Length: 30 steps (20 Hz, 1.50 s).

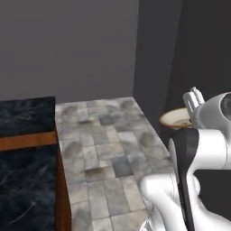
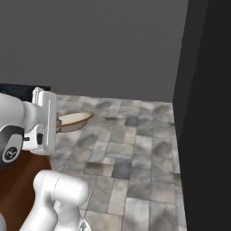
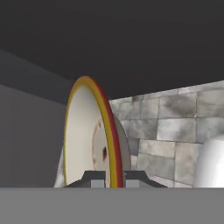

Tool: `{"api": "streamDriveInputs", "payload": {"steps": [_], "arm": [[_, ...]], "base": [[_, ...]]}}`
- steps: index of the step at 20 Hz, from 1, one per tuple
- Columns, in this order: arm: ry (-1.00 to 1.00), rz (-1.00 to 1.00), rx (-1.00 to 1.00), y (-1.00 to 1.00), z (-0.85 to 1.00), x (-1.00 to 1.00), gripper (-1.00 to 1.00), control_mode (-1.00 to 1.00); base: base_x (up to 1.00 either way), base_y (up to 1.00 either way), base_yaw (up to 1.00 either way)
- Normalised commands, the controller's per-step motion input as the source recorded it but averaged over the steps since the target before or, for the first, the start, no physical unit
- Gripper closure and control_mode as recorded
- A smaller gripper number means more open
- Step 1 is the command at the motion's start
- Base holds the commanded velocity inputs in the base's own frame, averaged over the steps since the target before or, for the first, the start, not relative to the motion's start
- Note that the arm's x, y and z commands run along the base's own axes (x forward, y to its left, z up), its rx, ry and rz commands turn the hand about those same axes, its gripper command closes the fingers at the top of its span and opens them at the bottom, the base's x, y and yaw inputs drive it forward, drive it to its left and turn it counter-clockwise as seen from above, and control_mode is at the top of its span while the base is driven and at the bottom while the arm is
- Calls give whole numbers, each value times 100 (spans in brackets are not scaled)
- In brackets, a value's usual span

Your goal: Take the smaller bowl and place it next to the appetizer plate on the dining counter , and place the larger bowl next to the plate with cooked food.

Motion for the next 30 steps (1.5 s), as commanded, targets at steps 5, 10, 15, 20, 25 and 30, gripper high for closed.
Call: {"api": "streamDriveInputs", "payload": {"steps": [5,10,15,20,25,30], "arm": [[0,0,0,0,0,0,100,100],[0,0,0,0,0,0,100,100],[0,0,0,0,0,0,100,100],[0,0,0,0,0,0,100,100],[0,0,0,0,0,0,100,100],[0,0,0,0,0,0,100,100]], "base": [[100,-26,24],[100,-51,13],[100,-49,0],[100,-3,20],[100,-8,38],[100,-31,52]]}}
